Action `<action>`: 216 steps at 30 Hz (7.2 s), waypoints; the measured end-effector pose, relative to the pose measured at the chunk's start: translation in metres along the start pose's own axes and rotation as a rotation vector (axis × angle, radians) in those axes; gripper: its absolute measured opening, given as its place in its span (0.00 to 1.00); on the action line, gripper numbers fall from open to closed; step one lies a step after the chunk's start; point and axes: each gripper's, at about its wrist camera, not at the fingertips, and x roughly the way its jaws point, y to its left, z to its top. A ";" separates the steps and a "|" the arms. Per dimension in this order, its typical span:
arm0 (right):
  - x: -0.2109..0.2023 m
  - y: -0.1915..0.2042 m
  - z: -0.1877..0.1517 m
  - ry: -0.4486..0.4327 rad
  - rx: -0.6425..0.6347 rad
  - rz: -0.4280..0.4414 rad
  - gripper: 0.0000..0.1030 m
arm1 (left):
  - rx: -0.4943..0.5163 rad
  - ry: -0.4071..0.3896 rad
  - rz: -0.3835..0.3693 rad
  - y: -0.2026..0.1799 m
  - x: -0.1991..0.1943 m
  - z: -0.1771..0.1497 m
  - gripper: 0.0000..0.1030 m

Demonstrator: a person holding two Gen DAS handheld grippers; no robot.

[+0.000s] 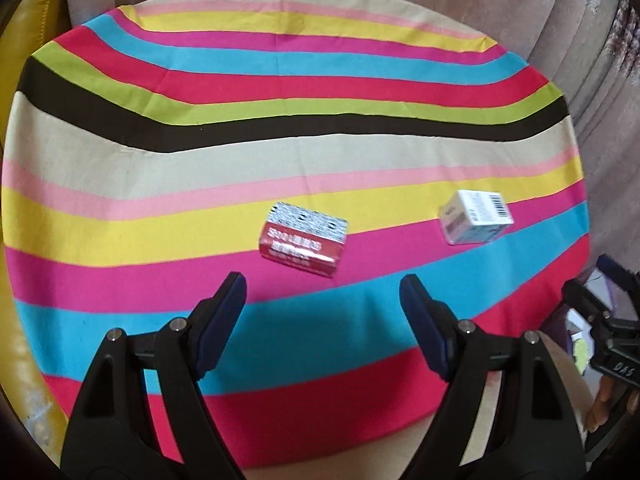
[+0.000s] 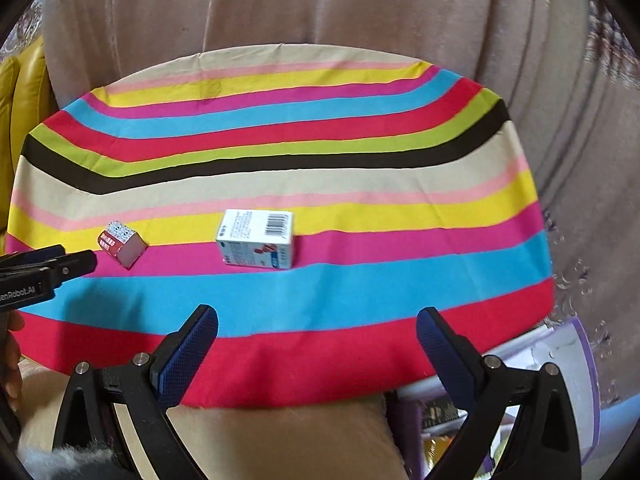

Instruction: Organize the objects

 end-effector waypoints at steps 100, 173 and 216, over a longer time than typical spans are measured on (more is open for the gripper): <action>-0.047 -0.042 -0.074 0.055 0.082 -0.042 0.68 | 0.095 -0.075 -0.070 -0.140 -0.072 -0.085 0.61; -0.058 -0.275 -0.187 0.140 0.496 -0.332 0.80 | 0.494 0.099 -0.373 -0.391 -0.033 -0.127 0.81; -0.103 -0.219 -0.202 0.147 0.437 -0.402 0.82 | 0.422 -0.121 -0.536 -0.343 -0.111 -0.140 1.00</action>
